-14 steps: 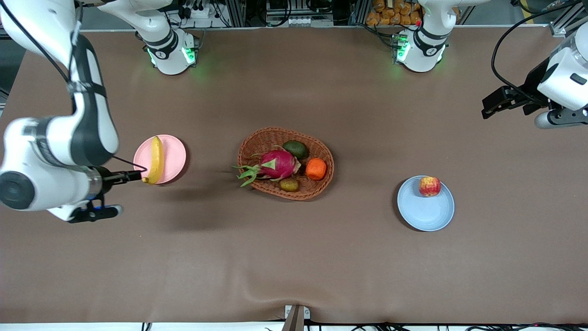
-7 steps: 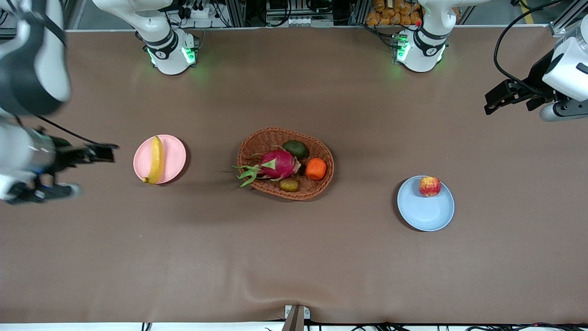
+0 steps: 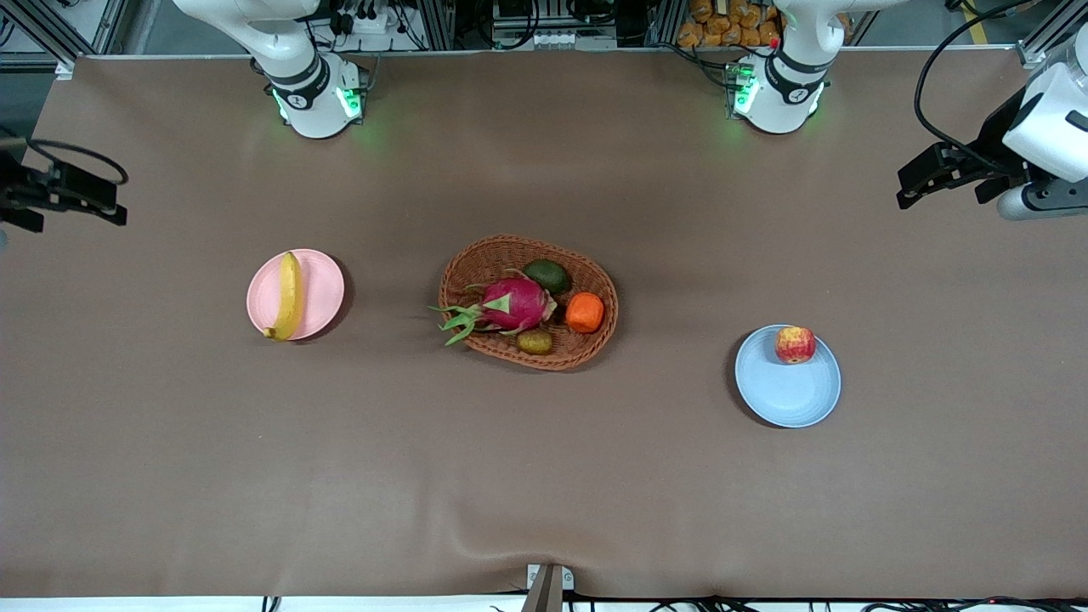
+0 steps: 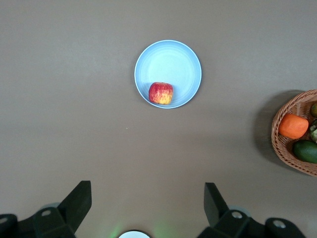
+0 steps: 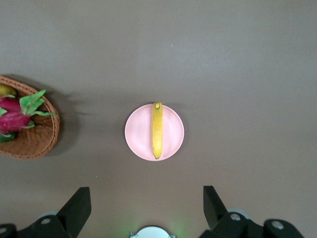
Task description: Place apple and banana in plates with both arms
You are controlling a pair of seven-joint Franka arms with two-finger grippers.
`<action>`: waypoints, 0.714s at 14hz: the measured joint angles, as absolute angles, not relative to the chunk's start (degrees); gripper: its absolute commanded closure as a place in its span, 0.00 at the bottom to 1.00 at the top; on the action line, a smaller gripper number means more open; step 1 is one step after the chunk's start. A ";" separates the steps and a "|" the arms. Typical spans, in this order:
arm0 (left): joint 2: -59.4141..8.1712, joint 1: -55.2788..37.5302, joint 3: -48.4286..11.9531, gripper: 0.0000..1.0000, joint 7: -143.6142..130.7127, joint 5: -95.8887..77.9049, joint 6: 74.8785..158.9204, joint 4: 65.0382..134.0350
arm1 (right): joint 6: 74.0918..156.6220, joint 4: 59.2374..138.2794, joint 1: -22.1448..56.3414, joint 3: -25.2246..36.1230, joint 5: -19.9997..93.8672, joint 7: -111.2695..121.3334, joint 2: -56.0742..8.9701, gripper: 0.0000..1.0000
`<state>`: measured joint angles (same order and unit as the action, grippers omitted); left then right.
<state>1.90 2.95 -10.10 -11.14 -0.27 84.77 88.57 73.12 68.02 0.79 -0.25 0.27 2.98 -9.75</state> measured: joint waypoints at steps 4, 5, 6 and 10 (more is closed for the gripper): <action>1.90 2.95 -10.10 0.00 -11.14 -0.27 84.78 88.66 | 78.94 79.81 0.86 -0.26 0.26 2.84 -2.03 0.00; 1.90 2.95 -10.10 0.00 -11.14 -0.27 84.78 88.66 | 79.35 81.54 0.85 -0.24 0.24 2.84 -0.93 0.00; 1.90 2.95 -10.10 0.00 -11.14 -0.27 84.78 88.66 | 79.67 82.62 0.85 -0.26 0.24 2.84 -0.28 0.00; 2.01 2.94 -10.11 0.00 -10.99 -0.27 84.78 88.66 | 79.99 83.69 0.94 -1.93 -1.85 2.85 0.01 0.00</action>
